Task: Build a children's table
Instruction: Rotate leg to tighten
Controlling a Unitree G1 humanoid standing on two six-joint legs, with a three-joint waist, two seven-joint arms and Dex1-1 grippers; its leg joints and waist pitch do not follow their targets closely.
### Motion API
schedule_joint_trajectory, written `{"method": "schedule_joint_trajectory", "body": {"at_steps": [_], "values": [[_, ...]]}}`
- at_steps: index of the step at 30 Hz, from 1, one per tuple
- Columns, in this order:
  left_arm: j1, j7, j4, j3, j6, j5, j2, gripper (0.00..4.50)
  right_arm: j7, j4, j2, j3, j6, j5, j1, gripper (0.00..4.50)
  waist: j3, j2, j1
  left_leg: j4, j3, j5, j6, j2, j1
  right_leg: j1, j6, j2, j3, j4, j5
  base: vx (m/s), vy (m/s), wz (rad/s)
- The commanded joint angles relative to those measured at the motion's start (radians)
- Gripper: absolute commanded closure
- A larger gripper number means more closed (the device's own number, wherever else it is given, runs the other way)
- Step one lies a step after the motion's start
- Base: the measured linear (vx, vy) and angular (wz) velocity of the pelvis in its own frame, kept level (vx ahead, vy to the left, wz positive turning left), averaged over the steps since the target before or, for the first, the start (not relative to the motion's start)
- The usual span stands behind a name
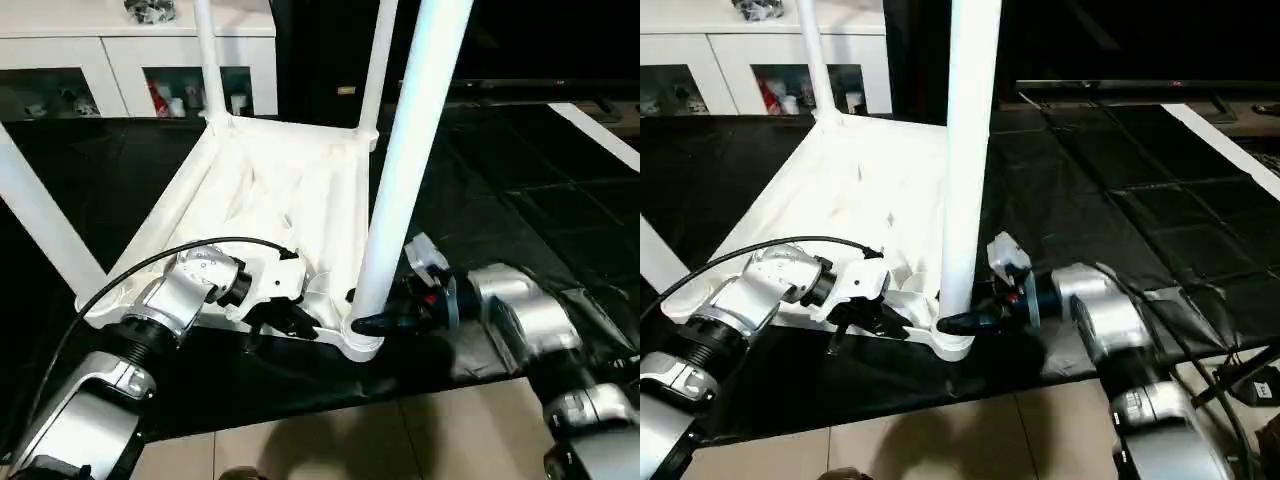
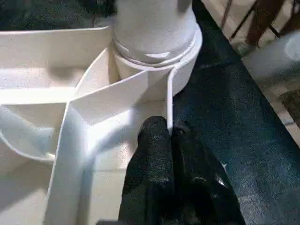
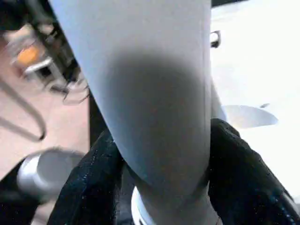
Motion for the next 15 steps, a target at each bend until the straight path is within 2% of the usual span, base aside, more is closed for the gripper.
{"method": "schedule_joint_trajectory", "body": {"at_steps": [1,2,3,4,5,7,8,9,10,11,12,13,14,15], "values": [[0.002,0.124,-0.002,0.003,0.052,0.016,-0.058,4.50,-0.060,-0.039,0.054,0.016,0.051,0.038,0.032,2.38,-0.054,-0.003,-0.008,-0.072,-0.009,-0.311,-0.006,0.028,0.021,0.034,-0.213,-0.047,0.030,-0.074,-0.309,0.000,0.000,0.00],[0.003,0.140,-0.005,0.007,0.064,0.015,-0.066,4.50,-0.088,-0.046,0.064,0.011,0.057,0.037,0.042,2.38,-0.051,0.000,-0.009,-0.074,-0.010,-0.344,-0.016,0.028,0.025,0.028,-0.195,-0.049,0.031,-0.082,-0.374,0.000,0.000,0.00],[0.004,0.173,-0.009,0.017,0.089,0.013,-0.084,4.50,-0.146,-0.045,0.084,0.005,0.059,0.024,0.050,2.39,-0.050,-0.001,-0.013,-0.076,-0.015,-0.367,-0.024,0.026,0.025,0.030,-0.176,-0.052,0.030,-0.087,-0.432,0.000,0.000,0.00],[0.004,0.180,-0.010,0.019,0.095,0.012,-0.088,4.50,-0.159,-0.044,0.089,0.004,0.060,0.021,0.051,2.40,-0.049,-0.002,-0.016,-0.077,-0.016,-0.372,-0.029,0.026,0.023,0.029,-0.165,-0.052,0.030,-0.089,-0.453,0.000,0.000,0.00],[0.004,0.261,-0.022,0.044,0.165,0.002,-0.138,4.50,-0.315,-0.032,0.146,-0.011,0.062,-0.021,0.061,2.40,-0.045,0.000,-0.023,-0.079,-0.020,-0.395,-0.037,0.024,0.026,0.024,-0.142,-0.054,0.029,-0.098,-0.518,-0.050,-0.003,-0.05],[0.002,0.319,-0.032,0.060,0.214,-0.002,-0.174,4.50,-0.400,-0.037,0.188,-0.017,0.058,-0.043,0.065,2.42,-0.037,-0.003,-0.036,-0.078,-0.029,-0.442,-0.055,0.016,0.030,0.017,-0.091,-0.057,0.018,-0.115,-0.665,-0.057,0.001,-0.09],[0.000,0.352,-0.034,0.069,0.236,-0.003,-0.193,4.50,-0.433,-0.041,0.209,-0.022,0.065,-0.046,0.063,2.42,-0.037,0.000,-0.051,-0.076,-0.036,-0.458,-0.055,0.010,0.027,0.023,-0.052,-0.059,0.008,-0.126,-0.743,-0.056,0.013,-0.15],[-0.003,0.413,-0.038,0.088,0.285,-0.011,-0.235,4.50,-0.531,-0.024,0.258,-0.030,0.087,-0.063,0.036,2.43,-0.038,0.002,-0.056,-0.077,-0.038,-0.463,-0.055,0.011,0.027,0.024,-0.043,-0.060,0.005,-0.132,-0.754,-0.048,0.030,-0.19],[-0.003,0.416,-0.039,0.090,0.288,-0.011,-0.238,4.50,-0.536,-0.022,0.261,-0.031,0.087,-0.064,0.034,2.43,-0.040,0.009,-0.072,-0.082,-0.043,-0.471,-0.057,0.012,0.021,0.031,-0.046,-0.057,-0.002,-0.132,-0.723,-0.048,0.030,-0.19],[-0.008,0.477,-0.040,0.109,0.326,-0.015,-0.276,4.50,-0.627,0.000,0.304,-0.040,0.097,-0.082,0.002,2.45,-0.044,0.015,-0.083,-0.088,-0.050,-0.488,-0.055,0.015,0.022,0.038,-0.057,-0.055,-0.013,-0.134,-0.680,-0.042,0.044,-0.20],[-0.011,0.502,-0.041,0.117,0.338,-0.015,-0.289,4.50,-0.661,0.008,0.320,-0.045,0.102,-0.086,-0.010,2.45,-0.045,0.017,-0.097,-0.094,-0.057,-0.504,-0.055,0.015,0.012,0.047,-0.067,-0.052,-0.022,-0.131,-0.628,-0.036,0.042,-0.21],[-0.015,0.543,-0.043,0.132,0.361,-0.018,-0.315,4.50,-0.739,0.029,0.351,-0.057,0.116,-0.098,-0.038,2.45,-0.043,0.019,-0.103,-0.096,-0.059,-0.520,-0.054,0.015,0.013,0.045,-0.072,-0.051,-0.024,-0.133,-0.614,-0.036,0.042,-0.21],[-0.016,0.556,-0.045,0.137,0.369,-0.020,-0.325,4.50,-0.772,0.040,0.362,-0.063,0.122,-0.103,-0.050,2.46,-0.041,0.018,-0.112,-0.093,-0.059,-0.552,-0.049,0.013,0.024,0.038,-0.078,-0.050,-0.030,-0.142,-0.610,0.000,0.000,0.00],[-0.017,0.563,-0.045,0.140,0.372,-0.020,-0.330,4.50,-0.789,0.044,0.368,-0.065,0.122,-0.108,-0.055,2.46,-0.040,0.016,-0.117,-0.090,-0.058,-0.560,-0.044,0.011,0.027,0.036,-0.078,-0.048,-0.033,-0.146,-0.613,0.000,0.000,0.00]]}}
